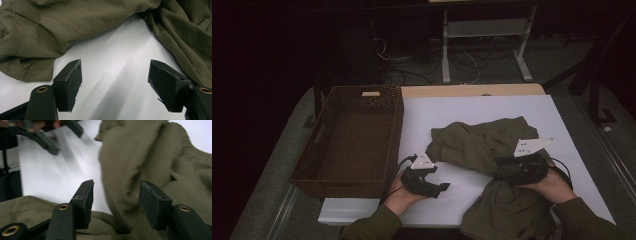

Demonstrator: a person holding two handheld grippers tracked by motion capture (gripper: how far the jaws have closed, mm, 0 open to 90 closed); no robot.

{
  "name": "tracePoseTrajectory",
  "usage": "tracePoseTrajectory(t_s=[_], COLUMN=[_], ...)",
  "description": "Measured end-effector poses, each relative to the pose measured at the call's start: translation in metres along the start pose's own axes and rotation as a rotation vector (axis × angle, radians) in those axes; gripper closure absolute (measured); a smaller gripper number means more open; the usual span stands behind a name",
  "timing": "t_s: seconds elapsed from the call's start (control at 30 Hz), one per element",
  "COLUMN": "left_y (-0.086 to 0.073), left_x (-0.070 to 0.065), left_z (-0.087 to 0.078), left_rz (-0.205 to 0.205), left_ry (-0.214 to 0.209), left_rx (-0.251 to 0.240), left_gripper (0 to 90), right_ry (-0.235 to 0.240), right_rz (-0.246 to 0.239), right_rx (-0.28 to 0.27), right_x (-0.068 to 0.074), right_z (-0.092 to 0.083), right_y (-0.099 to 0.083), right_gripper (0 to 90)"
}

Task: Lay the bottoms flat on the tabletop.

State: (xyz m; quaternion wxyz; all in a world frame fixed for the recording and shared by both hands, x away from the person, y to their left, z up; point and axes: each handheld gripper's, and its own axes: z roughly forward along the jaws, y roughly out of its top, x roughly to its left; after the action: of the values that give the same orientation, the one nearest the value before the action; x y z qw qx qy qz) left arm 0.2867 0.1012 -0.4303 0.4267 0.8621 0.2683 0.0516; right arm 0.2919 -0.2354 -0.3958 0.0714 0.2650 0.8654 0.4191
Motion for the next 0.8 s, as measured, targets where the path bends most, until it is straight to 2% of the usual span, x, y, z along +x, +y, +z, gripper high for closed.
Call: tracePoseTrajectory(t_s=[0.1,0.27,0.37,0.57,0.67,0.8], left_y=[0.0,0.0,0.0,0.0,0.0,0.0], left_x=[0.0,0.0,0.0,-0.001,-0.001,-0.001], left_z=[0.0,0.001,0.001,0.001,0.002,0.003], left_rz=[-0.001,0.005,0.007,0.003,0.007,0.008], left_ry=[0.002,0.0,-0.002,0.001,0.001,0.0], left_rx=[-0.002,0.005,0.01,0.008,0.015,0.018], left_gripper=[27.1,27.1,27.2,27.3,27.3,27.3], right_ry=[-0.014,-0.027,-0.047,-0.095,-0.1,-0.089], right_rz=[0.011,-0.01,-0.025,-0.039,-0.043,-0.037], right_rx=[0.019,0.066,0.088,0.124,0.126,0.126], right_x=[-0.007,-0.009,-0.008,-0.011,-0.014,-0.019], right_z=[0.003,0.012,0.016,0.026,0.029,0.033], right_y=[-0.002,-0.004,-0.005,-0.004,-0.002,0.001], right_gripper=[44.3,43.8,46.7,69.7,81.6,85.6])
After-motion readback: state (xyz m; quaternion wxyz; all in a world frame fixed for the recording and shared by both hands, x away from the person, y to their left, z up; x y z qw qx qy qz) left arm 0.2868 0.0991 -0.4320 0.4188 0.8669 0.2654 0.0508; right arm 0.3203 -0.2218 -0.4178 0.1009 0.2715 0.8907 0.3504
